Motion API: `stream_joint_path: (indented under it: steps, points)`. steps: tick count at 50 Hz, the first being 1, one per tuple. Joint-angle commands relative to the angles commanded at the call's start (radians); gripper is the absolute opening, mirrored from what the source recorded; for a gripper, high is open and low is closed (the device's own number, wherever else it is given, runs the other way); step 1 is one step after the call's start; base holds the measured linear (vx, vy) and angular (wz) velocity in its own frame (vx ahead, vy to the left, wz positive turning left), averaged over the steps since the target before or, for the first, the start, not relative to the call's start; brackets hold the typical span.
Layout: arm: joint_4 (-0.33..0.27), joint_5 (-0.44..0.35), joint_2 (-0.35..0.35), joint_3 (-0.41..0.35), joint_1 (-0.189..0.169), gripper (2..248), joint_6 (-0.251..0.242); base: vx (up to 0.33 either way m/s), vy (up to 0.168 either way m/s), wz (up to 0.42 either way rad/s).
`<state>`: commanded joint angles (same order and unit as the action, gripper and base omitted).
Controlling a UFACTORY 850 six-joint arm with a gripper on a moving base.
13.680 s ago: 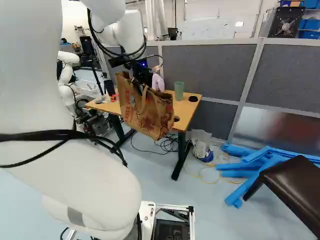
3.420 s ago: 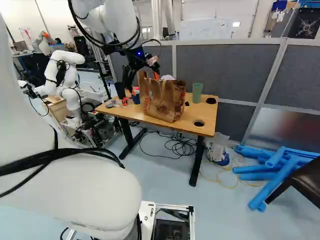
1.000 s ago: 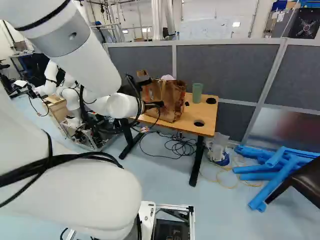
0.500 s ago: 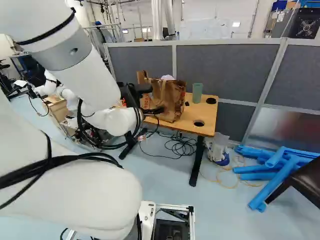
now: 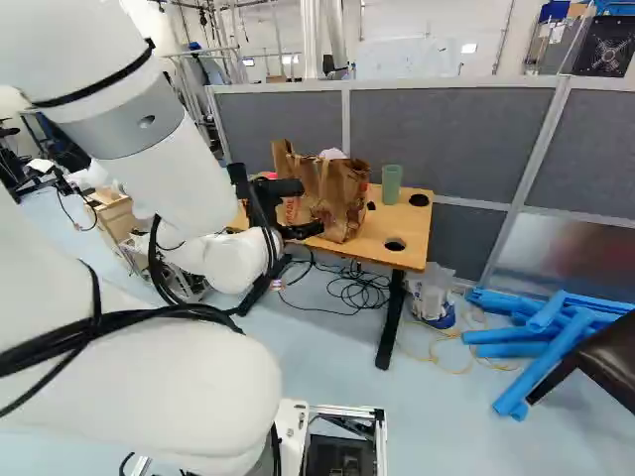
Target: Pick up the bag on the ground and place it on the table
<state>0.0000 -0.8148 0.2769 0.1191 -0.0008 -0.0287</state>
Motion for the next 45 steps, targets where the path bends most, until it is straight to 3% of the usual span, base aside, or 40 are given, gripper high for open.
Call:
stream_joint_path:
  steps: [21, 45]
  points:
    - [0.0, -0.051, 0.002, -0.028, 0.001, 247, 0.025, 0.0, 0.0, 0.0]
    - [0.0, -0.058, 0.002, -0.032, 0.001, 247, 0.029, 0.0, 0.0, 0.0]
